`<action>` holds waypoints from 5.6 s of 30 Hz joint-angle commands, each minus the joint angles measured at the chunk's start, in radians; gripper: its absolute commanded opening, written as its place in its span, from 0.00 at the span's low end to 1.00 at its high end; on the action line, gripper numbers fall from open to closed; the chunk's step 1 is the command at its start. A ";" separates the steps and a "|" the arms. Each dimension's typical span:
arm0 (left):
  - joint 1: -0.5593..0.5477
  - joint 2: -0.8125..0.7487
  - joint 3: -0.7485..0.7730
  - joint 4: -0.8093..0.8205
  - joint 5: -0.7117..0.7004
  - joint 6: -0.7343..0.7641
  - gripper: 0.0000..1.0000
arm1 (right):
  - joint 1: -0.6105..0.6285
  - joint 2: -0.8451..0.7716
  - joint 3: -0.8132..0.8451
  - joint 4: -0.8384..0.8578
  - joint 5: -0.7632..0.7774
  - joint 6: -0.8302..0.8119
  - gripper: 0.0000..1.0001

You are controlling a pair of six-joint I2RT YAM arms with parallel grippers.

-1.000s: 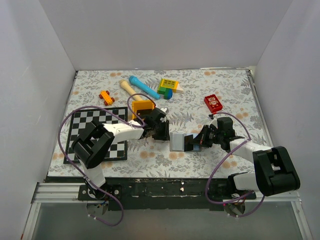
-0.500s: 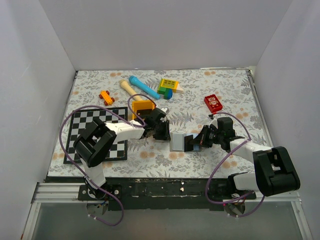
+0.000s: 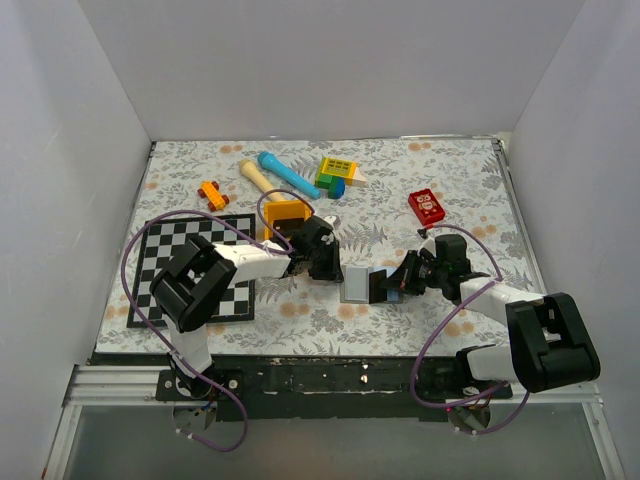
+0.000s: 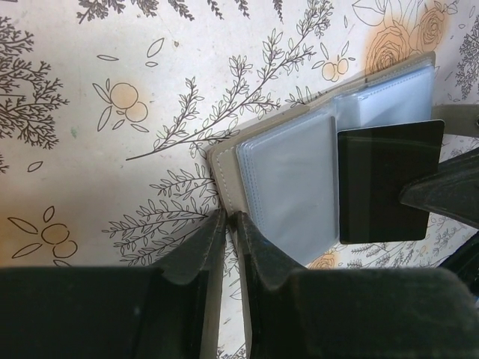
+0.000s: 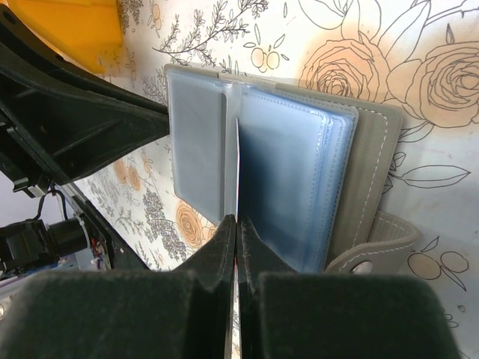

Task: Put the credit cards into the card holder
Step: Insert the credit card into the card holder.

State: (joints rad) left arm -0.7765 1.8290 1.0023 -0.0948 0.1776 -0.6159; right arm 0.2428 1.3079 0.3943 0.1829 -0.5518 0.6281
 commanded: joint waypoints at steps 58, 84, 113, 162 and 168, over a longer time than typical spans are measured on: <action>-0.001 0.049 0.024 -0.025 0.005 0.007 0.04 | -0.037 -0.030 -0.045 0.023 0.015 0.070 0.01; -0.001 0.049 0.022 -0.029 0.010 0.022 0.03 | -0.037 0.068 -0.026 0.131 -0.030 0.102 0.01; -0.001 0.052 0.022 -0.029 0.014 0.021 0.02 | -0.036 0.149 -0.014 0.256 -0.068 0.170 0.01; -0.009 0.044 -0.013 -0.008 0.025 0.018 0.00 | 0.179 -0.110 0.112 -0.239 0.331 0.038 0.55; -0.007 0.047 -0.010 -0.005 0.030 0.018 0.00 | 0.179 -0.142 0.143 -0.350 0.397 -0.007 0.26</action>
State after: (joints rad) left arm -0.7753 1.8591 1.0153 -0.0559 0.2035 -0.6106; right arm 0.4194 1.1679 0.5018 -0.0315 -0.2230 0.6834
